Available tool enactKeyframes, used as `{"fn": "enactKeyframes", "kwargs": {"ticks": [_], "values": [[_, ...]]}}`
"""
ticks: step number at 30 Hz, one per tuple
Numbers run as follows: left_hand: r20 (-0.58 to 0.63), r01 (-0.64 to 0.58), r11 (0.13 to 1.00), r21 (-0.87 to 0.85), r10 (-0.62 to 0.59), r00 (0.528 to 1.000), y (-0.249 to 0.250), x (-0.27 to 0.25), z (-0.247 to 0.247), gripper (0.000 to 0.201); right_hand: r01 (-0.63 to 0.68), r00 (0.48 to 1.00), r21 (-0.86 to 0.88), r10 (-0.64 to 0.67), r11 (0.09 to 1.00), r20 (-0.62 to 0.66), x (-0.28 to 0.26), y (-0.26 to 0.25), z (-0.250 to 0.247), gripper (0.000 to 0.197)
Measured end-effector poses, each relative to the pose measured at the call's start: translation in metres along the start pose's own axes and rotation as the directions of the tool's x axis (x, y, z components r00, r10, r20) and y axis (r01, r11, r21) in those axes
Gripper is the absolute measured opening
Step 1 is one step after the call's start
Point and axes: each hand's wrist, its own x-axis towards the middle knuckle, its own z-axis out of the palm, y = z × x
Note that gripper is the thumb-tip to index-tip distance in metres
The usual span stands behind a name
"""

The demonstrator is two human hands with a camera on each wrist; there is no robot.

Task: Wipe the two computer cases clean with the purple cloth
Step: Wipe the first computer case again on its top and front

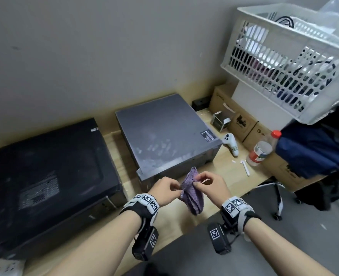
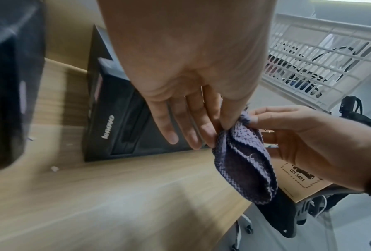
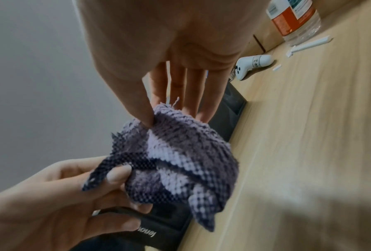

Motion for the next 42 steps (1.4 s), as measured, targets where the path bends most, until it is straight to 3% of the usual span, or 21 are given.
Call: {"fn": "enactKeyframes", "kwargs": {"ticks": [7,11,13,16,18,22,27,30,33,39,42], "values": [[0.043,0.066,0.998,-0.016,-0.065,0.997,-0.001,0.057,0.043,0.017,-0.083,0.996,-0.239,0.073,0.967,-0.049,0.026,0.042,-0.026,0.011],[0.037,0.147,0.988,-0.037,-0.146,0.989,0.005,0.089,0.066,0.027,-0.050,0.998,-0.449,0.023,0.892,-0.065,0.056,0.065,-0.036,0.013],[0.020,0.217,0.975,-0.043,-0.216,0.976,0.004,0.102,0.076,0.030,-0.016,1.000,-0.538,0.017,0.843,-0.002,0.073,0.079,-0.038,0.019],[0.005,0.328,0.944,-0.039,-0.328,0.945,-0.007,0.109,0.087,0.027,0.061,0.976,-0.551,0.066,0.832,0.209,0.085,0.100,-0.029,0.043],[-0.001,0.406,0.913,-0.049,-0.406,0.914,-0.017,0.106,0.092,0.024,0.080,0.966,-0.551,0.073,0.831,0.250,0.086,0.112,-0.024,0.056],[-0.031,0.519,0.838,-0.169,-0.531,0.847,-0.034,0.101,0.094,0.020,0.080,0.967,-0.610,0.087,0.789,0.240,0.080,0.125,-0.027,0.051],[-0.042,0.529,0.738,-0.419,-0.598,0.801,-0.047,0.094,0.098,0.051,0.076,0.941,-0.631,0.153,0.772,0.301,0.062,0.120,-0.006,0.052],[-0.086,0.552,0.785,-0.281,-0.593,0.800,-0.065,0.075,0.094,0.046,0.101,0.931,-0.617,0.145,0.781,0.335,0.043,0.111,0.023,0.054],[-0.115,0.591,0.781,-0.202,-0.618,0.777,-0.090,0.051,0.086,0.027,0.140,0.913,-0.583,0.124,0.801,0.389,0.024,0.102,0.054,0.051],[-0.228,0.648,0.721,-0.247,-0.693,0.684,-0.142,-0.011,0.063,0.014,0.271,0.827,-0.506,0.072,0.819,0.558,-0.005,0.083,0.110,0.041],[-0.281,0.668,0.677,-0.309,-0.736,0.616,-0.164,-0.032,0.057,0.019,0.336,0.775,-0.503,0.070,0.796,0.628,-0.014,0.077,0.130,0.037]]}}
